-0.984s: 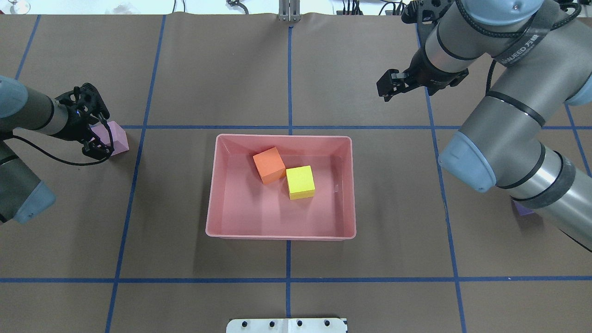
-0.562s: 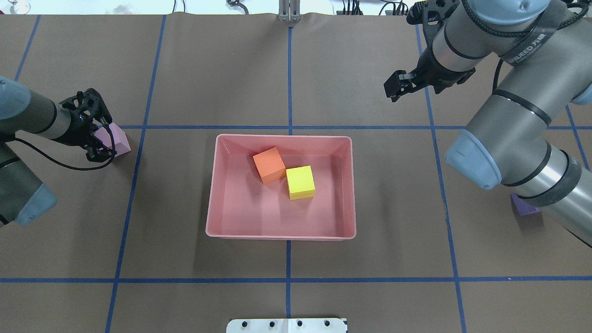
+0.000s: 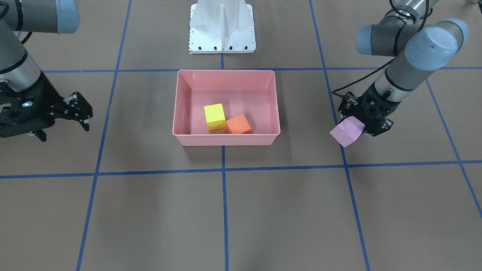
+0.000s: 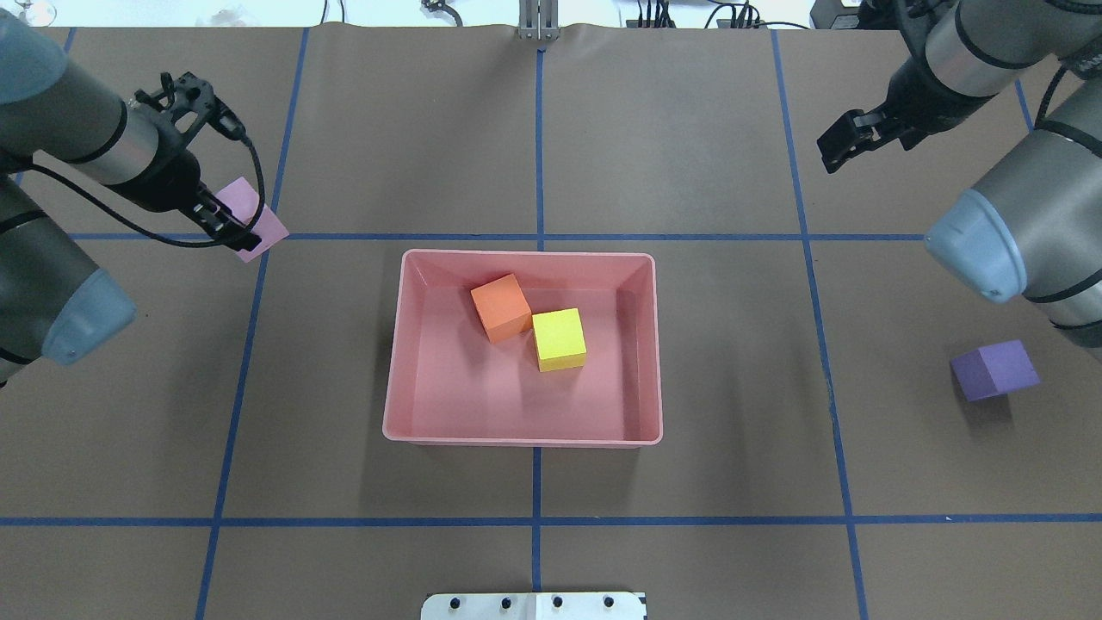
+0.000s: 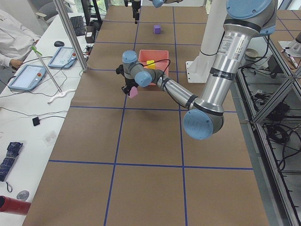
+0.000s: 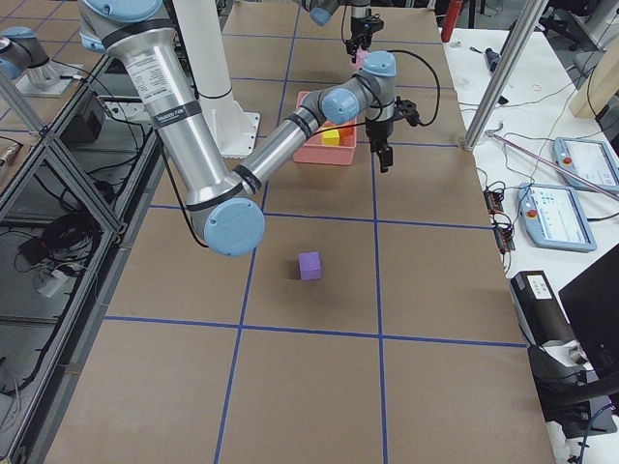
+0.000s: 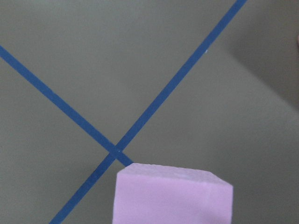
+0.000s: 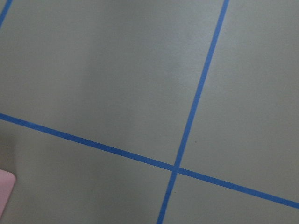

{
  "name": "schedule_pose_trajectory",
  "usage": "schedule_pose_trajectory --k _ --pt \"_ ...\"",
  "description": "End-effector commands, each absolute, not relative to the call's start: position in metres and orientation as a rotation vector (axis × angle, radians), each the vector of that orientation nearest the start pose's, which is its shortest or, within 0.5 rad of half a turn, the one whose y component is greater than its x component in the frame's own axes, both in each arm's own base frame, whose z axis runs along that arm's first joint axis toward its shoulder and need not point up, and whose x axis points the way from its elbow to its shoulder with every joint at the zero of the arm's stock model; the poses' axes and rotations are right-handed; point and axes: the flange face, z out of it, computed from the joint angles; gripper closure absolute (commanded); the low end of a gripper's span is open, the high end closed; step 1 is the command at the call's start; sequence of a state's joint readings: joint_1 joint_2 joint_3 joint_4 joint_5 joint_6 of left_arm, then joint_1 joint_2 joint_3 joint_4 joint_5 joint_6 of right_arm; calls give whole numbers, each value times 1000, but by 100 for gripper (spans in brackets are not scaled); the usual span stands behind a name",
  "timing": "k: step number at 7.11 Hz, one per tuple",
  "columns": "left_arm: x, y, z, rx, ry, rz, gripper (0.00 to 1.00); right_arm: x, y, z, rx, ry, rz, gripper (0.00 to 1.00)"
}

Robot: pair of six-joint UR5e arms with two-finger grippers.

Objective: Place blocks into pink bin with both arms
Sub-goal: 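Release the pink cube into the bin while the right gripper moves to the purple cube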

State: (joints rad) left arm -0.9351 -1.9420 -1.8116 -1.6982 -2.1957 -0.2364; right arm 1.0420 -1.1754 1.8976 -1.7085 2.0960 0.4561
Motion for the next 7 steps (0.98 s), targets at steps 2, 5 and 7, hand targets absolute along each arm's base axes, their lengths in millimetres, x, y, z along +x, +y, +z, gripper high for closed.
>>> schedule_pose_trajectory --k 2,5,7 --pt "349 -483 214 268 999 322 100 -182 -512 419 286 -754 -243 0" --pt "431 -409 192 220 994 247 66 -146 -463 482 270 -766 -215 0" --pt "473 -366 193 217 968 222 0 -134 -440 498 234 -750 -189 0"
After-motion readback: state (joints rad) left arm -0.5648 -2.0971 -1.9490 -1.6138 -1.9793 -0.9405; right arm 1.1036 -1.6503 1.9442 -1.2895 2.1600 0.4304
